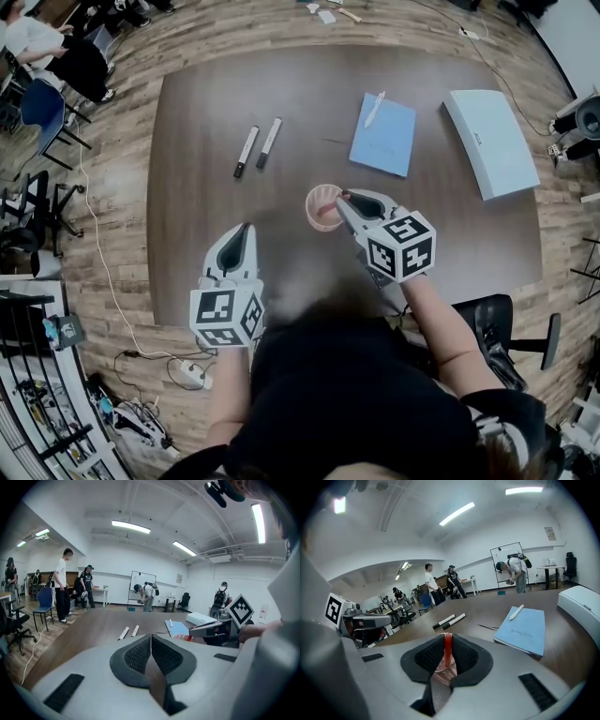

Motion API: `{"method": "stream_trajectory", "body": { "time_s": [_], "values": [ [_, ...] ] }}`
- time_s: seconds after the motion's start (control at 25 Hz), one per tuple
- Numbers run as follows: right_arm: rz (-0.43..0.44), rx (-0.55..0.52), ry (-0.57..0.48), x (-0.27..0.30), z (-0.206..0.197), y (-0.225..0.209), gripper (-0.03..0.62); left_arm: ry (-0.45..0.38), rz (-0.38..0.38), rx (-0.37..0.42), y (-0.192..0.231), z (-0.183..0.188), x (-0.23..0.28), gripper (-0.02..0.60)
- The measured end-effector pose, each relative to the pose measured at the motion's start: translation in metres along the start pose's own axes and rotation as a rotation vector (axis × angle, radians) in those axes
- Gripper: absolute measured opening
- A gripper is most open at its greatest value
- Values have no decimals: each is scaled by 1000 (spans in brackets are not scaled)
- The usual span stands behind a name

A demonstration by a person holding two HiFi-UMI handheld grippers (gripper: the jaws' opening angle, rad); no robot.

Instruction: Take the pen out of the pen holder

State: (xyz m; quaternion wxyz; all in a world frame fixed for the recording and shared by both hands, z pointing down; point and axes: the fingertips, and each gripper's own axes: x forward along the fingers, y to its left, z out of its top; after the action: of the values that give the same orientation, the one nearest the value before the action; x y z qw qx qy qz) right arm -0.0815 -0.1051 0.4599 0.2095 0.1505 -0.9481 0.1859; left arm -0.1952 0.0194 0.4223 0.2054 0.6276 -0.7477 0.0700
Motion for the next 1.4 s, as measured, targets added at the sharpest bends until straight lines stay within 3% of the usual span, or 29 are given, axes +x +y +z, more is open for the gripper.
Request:
{"method": "stream_trajectory", "body": {
  "time_s": [0.36,0.84,1.16,1.4],
  "values": [
    [18,11,-42,-9,10,8,64,-11,-20,5,-5,1,1,32],
    [34,83,-240,-58,63,12,64,-51,-85,33,-18,23,11,32],
    [-74,127,-358,-105,78,-22,64,-41,-161,48,-41,25,27,32],
    [-210,214,-386,-133,59,-70,64,-27,-205,61,-56,24,39,32]
  ]
}}
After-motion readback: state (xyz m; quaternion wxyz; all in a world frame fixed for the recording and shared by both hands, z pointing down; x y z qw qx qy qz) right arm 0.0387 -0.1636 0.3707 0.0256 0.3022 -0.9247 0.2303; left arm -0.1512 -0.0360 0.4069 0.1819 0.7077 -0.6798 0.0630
